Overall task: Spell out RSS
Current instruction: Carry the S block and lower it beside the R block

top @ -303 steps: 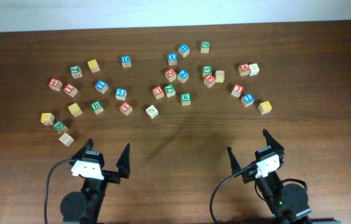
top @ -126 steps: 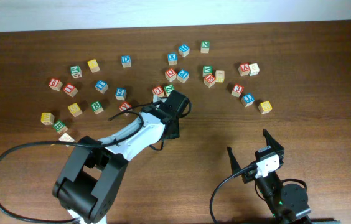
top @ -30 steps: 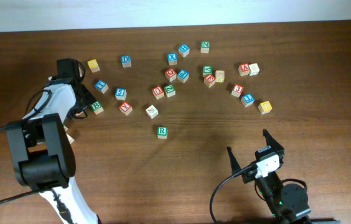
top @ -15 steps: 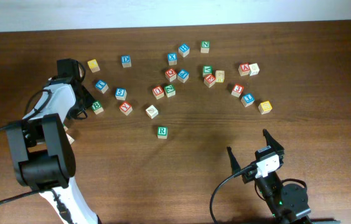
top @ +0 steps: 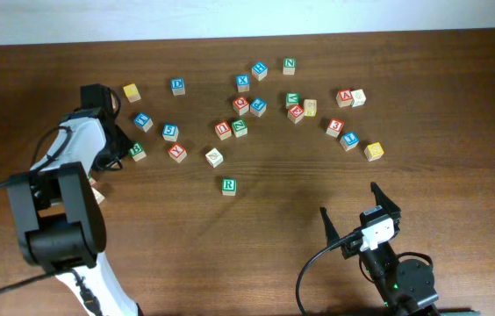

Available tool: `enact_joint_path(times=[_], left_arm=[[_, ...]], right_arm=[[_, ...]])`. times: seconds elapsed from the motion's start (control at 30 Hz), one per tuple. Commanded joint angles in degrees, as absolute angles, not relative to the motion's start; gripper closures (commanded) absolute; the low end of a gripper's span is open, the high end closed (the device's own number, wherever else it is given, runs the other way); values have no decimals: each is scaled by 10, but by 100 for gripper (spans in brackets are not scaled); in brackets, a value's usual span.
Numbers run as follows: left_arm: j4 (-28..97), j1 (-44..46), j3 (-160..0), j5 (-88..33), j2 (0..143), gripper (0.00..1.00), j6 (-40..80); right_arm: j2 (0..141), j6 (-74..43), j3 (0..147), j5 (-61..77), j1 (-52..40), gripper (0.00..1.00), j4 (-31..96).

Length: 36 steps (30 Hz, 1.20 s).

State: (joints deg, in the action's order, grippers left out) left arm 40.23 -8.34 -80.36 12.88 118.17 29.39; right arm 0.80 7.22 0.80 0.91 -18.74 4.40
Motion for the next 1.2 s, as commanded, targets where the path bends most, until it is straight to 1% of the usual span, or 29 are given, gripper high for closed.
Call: enact_joint_path(times=[0.0,0.07,0.13,0.23,0.3,0.33,0.4,0.53,0.6,0.77,0.9,1.17], left_arm=[[407,-86,-799,128,1075,94,265],[421,-77,-799,128,1021,96,249],[441,-46,-799,128,966,98,237],[461,59,-799,95,925,98,236],[460,140,-797,86,929,97,235],[457,197,-795,86,935,97,222],[453,281,-795,101,957,97,207],[442,370,-795,107,1020,97,214],[442,387,-795,105,1060,96,248],[442,389,-795,98,1112,95,306],[442,389,-795,98,1152,96,308],[454,389,-795,97,1173,98,309]], right_arm=[[4,64,3,2,-188,2,45],[4,64,3,2,-188,2,45],[4,64,3,2,-188,2,45],[4,64,3,2,-188,2,45],[4,64,3,2,-188,2,45],[4,64,3,2,-188,2,45],[4,64,3,2,-188,2,45],[4,64,3,2,-188,2,45],[4,64,3,2,-188,2,45],[4,64,3,2,-188,2,45],[4,64,3,2,-188,2,45],[4,64,3,2,-188,2,45]])
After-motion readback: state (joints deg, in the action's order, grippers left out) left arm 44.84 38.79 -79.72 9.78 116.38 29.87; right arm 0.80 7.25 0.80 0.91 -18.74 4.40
